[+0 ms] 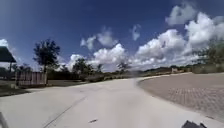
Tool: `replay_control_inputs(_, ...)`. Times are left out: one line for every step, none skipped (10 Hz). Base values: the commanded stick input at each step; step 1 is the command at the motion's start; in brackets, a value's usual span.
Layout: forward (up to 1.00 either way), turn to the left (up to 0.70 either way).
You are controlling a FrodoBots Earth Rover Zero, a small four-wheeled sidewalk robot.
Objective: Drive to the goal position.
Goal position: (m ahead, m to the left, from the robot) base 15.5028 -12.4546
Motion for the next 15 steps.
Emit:
replay_control_inputs(0.7,0.0)
replay_control_inputs(0.7,0.0)
replay_control_inputs(0.7,0.0)
replay_control_inputs(0.7,0.0)
replay_control_inputs(0.7,0.0)
replay_control_inputs(0.7,0.0)
replay_control_inputs(0.7,0.0)
replay_control_inputs(0.7,0.0)
replay_control_inputs(0.7,0.0)
replay_control_inputs(0.7,0.0)
replay_control_inputs(0.7,0.0)
replay_control_inputs(0.7,0.0)
replay_control_inputs(0.7,0.0)
replay_control_inputs(0.7,0.0)
replay_control_inputs(0.7,0.0)
